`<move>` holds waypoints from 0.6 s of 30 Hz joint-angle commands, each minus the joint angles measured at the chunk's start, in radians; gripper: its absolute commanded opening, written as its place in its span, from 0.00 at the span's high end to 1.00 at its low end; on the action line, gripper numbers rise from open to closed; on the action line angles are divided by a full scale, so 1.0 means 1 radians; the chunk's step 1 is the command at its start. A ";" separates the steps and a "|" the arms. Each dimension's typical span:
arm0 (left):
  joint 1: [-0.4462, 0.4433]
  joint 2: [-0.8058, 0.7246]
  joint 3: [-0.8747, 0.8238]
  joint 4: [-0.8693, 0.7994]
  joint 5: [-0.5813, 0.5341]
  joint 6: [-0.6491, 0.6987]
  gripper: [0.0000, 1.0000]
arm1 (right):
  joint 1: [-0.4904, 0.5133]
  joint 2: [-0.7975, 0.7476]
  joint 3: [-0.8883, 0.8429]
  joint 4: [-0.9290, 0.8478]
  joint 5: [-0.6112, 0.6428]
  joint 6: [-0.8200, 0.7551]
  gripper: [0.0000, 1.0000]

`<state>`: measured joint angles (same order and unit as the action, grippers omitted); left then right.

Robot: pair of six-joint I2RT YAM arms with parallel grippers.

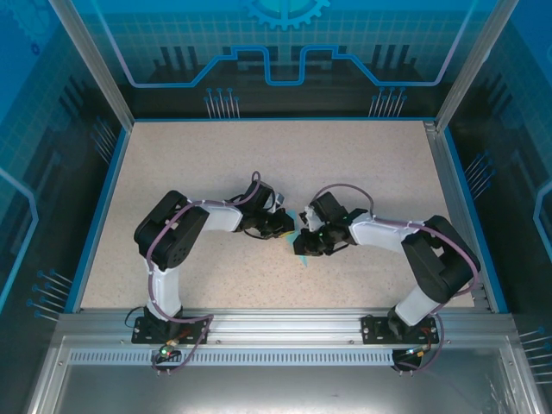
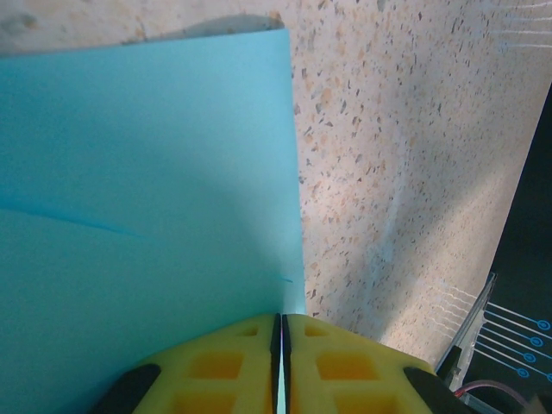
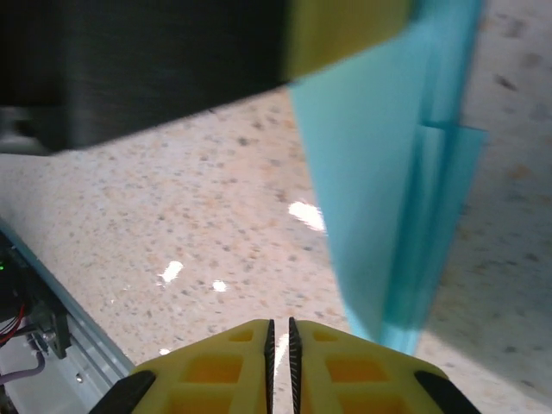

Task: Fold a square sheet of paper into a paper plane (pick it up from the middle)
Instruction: Fold the wing for the fifth time at the center of the table.

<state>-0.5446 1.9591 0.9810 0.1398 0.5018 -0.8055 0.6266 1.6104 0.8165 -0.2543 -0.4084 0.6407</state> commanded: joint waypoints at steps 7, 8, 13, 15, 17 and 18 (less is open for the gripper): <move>0.000 0.043 -0.017 -0.126 -0.083 0.040 0.86 | 0.038 0.058 0.007 -0.077 0.085 -0.019 0.87; -0.001 0.043 -0.018 -0.129 -0.085 0.041 0.86 | 0.035 0.061 -0.004 -0.073 0.085 -0.019 0.87; -0.001 0.042 -0.011 -0.140 -0.089 0.047 0.86 | -0.001 0.050 -0.068 -0.056 0.081 -0.002 0.87; -0.001 0.043 -0.010 -0.140 -0.088 0.046 0.86 | -0.013 0.036 -0.094 -0.031 0.058 0.008 0.87; -0.001 0.046 -0.009 -0.137 -0.085 0.043 0.86 | -0.025 0.022 -0.115 0.002 0.026 0.022 0.86; -0.001 0.047 -0.006 -0.137 -0.082 0.043 0.86 | -0.030 0.019 -0.123 0.020 0.002 0.028 0.86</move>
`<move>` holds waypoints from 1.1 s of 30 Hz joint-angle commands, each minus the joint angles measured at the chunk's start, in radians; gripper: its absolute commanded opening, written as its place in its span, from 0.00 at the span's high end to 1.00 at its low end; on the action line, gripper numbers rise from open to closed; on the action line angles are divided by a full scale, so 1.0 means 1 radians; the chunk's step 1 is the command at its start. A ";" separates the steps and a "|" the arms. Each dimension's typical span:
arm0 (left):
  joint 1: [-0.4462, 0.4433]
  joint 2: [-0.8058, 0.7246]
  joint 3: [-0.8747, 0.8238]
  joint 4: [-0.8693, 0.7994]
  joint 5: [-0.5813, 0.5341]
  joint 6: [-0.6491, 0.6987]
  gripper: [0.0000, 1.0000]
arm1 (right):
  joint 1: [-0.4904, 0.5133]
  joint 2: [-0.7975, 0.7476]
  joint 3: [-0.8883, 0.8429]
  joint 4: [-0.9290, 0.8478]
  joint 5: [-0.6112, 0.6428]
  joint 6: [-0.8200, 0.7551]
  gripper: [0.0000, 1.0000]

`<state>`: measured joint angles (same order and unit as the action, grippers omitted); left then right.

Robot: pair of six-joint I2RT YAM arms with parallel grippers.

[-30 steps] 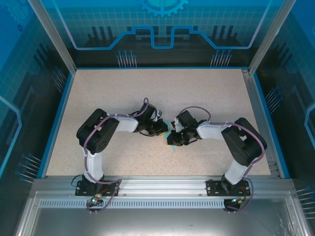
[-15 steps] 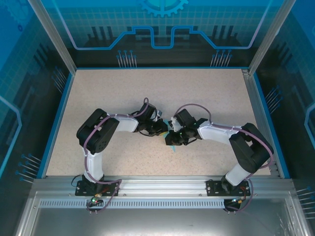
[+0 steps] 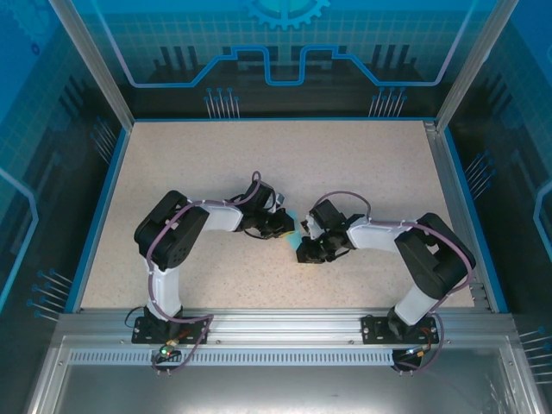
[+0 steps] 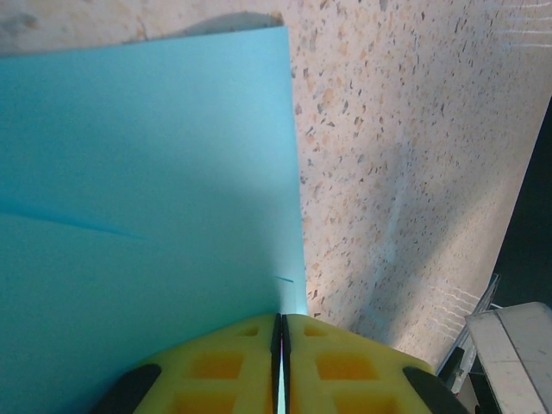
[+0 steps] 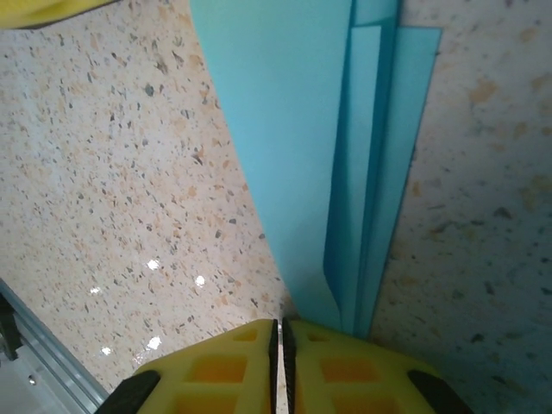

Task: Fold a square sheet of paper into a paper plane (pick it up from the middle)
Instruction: Fold the wing for the fifth time at the center of the table.

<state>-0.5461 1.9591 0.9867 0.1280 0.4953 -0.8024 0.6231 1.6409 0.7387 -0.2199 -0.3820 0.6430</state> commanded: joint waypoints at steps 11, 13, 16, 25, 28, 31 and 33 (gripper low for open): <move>0.003 0.046 -0.014 -0.127 -0.080 0.038 0.87 | -0.049 -0.034 -0.135 0.022 -0.067 0.046 0.85; 0.005 0.046 -0.014 -0.126 -0.080 0.039 0.87 | -0.054 -0.045 -0.157 0.027 -0.069 0.051 0.85; 0.006 0.046 -0.016 -0.126 -0.080 0.038 0.87 | -0.065 -0.069 -0.184 0.021 -0.064 0.053 0.85; 0.008 0.044 -0.022 -0.117 -0.075 0.037 0.87 | -0.079 -0.153 -0.168 -0.060 -0.041 0.028 0.84; 0.007 0.041 -0.023 -0.114 -0.074 0.037 0.87 | -0.079 -0.181 -0.132 -0.027 -0.068 0.024 0.84; 0.008 0.043 -0.020 -0.111 -0.071 0.034 0.86 | -0.077 -0.180 -0.090 0.031 -0.090 0.044 0.84; 0.006 0.040 -0.021 -0.109 -0.071 0.031 0.86 | -0.073 -0.170 -0.063 0.062 -0.101 0.054 0.84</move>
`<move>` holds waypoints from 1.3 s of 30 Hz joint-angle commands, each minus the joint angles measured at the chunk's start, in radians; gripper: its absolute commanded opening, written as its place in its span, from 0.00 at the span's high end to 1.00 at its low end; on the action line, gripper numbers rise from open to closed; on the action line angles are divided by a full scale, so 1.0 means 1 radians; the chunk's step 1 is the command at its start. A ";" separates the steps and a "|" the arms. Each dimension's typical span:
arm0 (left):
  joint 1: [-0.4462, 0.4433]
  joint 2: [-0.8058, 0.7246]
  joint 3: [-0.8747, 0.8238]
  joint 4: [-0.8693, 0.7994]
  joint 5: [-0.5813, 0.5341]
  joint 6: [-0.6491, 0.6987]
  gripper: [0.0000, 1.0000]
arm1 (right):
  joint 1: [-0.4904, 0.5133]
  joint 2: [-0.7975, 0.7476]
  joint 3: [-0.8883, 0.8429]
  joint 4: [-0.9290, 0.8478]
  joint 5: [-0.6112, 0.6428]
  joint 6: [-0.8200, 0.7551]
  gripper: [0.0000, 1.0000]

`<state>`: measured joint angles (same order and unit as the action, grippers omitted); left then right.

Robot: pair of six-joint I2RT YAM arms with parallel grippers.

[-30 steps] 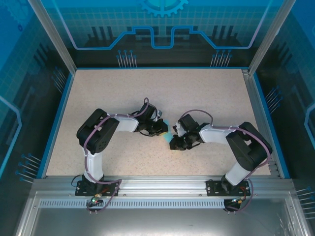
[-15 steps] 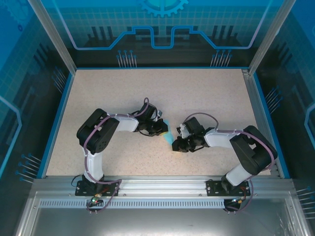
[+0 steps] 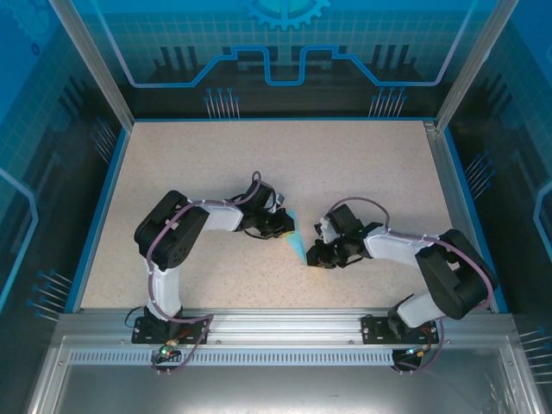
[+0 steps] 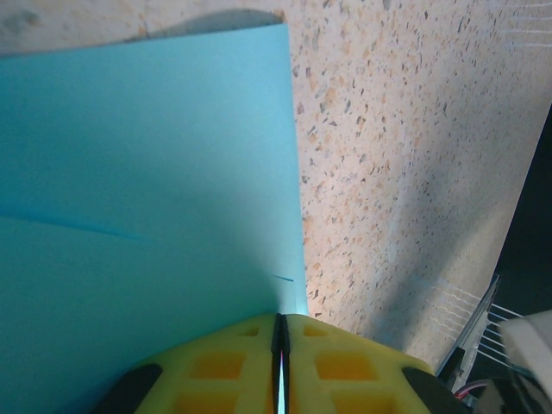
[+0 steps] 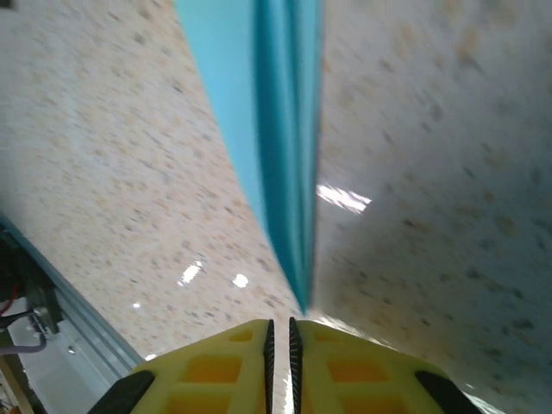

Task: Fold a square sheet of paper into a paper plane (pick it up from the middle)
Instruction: Fold the wing for the fifth time at the center of the table.

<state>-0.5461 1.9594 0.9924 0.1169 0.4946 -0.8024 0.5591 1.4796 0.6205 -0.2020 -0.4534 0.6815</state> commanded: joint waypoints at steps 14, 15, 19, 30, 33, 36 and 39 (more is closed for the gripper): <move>0.006 0.030 -0.026 -0.073 -0.052 0.038 0.84 | -0.018 0.225 0.100 0.103 -0.008 0.034 0.86; 0.007 0.025 -0.025 -0.076 -0.057 0.043 0.84 | -0.019 0.228 0.094 0.090 -0.002 0.030 0.86; 0.007 0.011 -0.018 -0.086 -0.068 0.060 0.82 | -0.021 0.221 0.068 0.026 0.049 0.010 0.88; 0.006 -0.145 0.025 -0.115 -0.067 0.065 0.61 | -0.019 0.265 0.074 0.005 0.070 0.029 0.89; 0.007 -0.174 0.010 -0.130 -0.084 0.067 0.60 | -0.011 0.278 0.082 -0.009 0.087 0.027 0.89; 0.004 -0.174 -0.027 -0.080 -0.060 0.043 0.60 | -0.012 0.293 0.090 -0.019 0.093 0.021 0.89; 0.000 -0.148 -0.029 -0.067 -0.056 0.036 0.60 | -0.011 0.296 0.086 -0.017 0.097 0.022 0.90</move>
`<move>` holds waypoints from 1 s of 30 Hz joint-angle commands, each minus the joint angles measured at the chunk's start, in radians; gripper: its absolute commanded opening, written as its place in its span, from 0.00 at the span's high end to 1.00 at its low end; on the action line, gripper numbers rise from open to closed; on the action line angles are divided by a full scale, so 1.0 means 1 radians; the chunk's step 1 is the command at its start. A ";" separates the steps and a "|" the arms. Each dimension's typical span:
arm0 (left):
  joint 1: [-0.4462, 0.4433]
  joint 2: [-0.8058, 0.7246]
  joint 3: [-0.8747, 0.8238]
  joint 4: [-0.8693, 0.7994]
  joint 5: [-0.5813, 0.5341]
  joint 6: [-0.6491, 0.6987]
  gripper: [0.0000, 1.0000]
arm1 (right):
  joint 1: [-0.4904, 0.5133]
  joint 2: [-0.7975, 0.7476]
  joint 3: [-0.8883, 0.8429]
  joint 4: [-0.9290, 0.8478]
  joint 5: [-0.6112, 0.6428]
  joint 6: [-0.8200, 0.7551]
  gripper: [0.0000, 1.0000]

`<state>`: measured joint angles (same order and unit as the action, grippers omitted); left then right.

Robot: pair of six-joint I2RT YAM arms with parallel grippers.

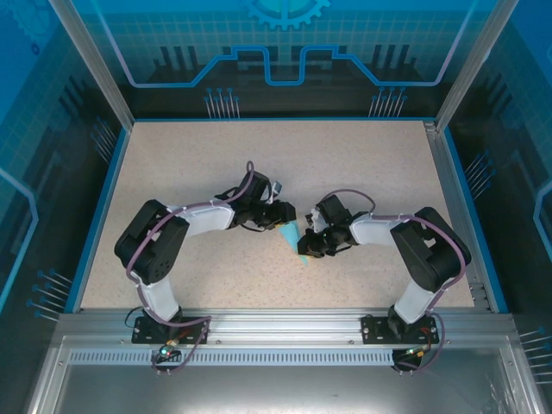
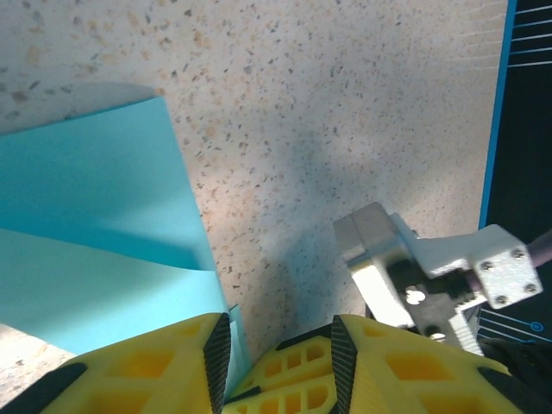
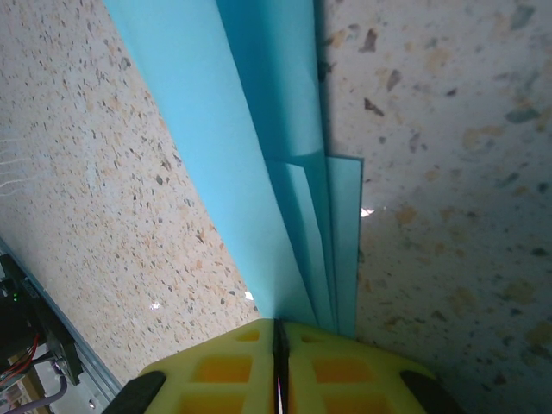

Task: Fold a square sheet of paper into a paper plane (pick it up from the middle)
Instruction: Fold the wing for the fifth time at the center of the table.

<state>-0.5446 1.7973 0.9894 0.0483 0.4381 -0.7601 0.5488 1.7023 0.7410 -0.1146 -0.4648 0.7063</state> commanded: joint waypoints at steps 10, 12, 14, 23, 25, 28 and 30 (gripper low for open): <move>0.005 0.110 -0.019 0.027 -0.078 -0.004 0.62 | -0.001 0.063 -0.041 -0.129 0.122 -0.005 0.90; 0.024 0.126 -0.018 0.024 -0.088 -0.005 0.62 | -0.001 0.058 -0.046 -0.132 0.125 -0.004 0.90; 0.042 0.142 -0.018 0.033 -0.087 -0.006 0.62 | -0.002 0.056 -0.050 -0.132 0.126 -0.004 0.90; 0.118 0.168 0.025 -0.003 -0.073 0.051 0.62 | -0.003 0.058 -0.056 -0.127 0.119 -0.008 0.90; 0.141 0.170 0.035 -0.017 -0.072 0.071 0.62 | -0.003 0.062 -0.058 -0.123 0.116 -0.009 0.90; 0.178 0.175 0.044 -0.022 -0.059 0.082 0.62 | -0.002 0.064 -0.057 -0.118 0.109 -0.008 0.90; 0.200 0.174 0.051 -0.027 -0.051 0.089 0.61 | -0.003 0.062 -0.057 -0.113 0.103 -0.007 0.90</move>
<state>-0.3862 1.9381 1.0237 0.0750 0.4492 -0.7258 0.5488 1.7020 0.7395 -0.1173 -0.4641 0.7063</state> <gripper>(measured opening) 0.386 0.101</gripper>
